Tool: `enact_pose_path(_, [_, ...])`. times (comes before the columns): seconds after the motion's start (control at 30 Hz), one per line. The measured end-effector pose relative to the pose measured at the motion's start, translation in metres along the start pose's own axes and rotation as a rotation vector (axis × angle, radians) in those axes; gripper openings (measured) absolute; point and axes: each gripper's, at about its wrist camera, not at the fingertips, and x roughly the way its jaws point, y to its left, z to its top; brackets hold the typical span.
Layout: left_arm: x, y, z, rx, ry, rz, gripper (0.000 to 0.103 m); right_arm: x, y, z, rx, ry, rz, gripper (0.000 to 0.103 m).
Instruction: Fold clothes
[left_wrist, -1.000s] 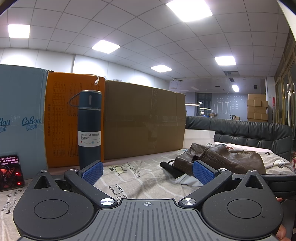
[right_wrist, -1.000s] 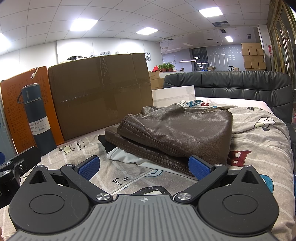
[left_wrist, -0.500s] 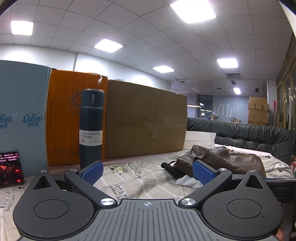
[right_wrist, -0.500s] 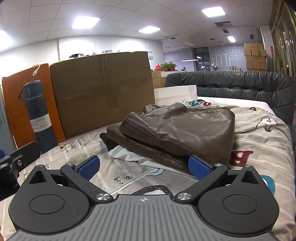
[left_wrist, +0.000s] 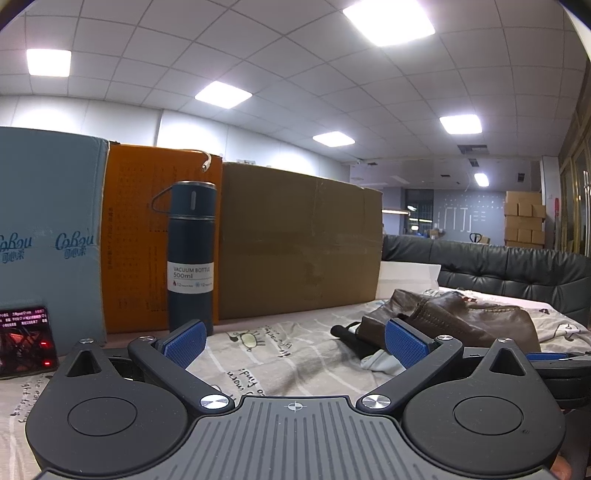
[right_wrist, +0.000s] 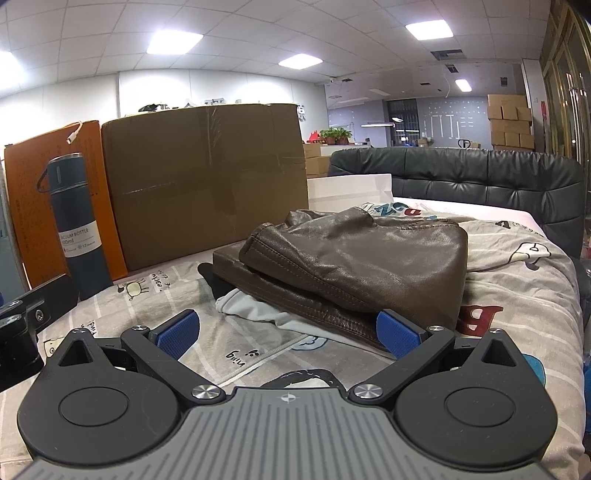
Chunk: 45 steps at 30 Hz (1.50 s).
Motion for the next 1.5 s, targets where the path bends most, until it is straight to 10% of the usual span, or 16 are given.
enact_pose_path(1.5, [0.0011, 0.0004, -0.0002, 0.003, 0.006, -0.006, 0.103, -0.0001, 0.0009, -0.0002, -0.005, 0.002, 0.001, 0.103])
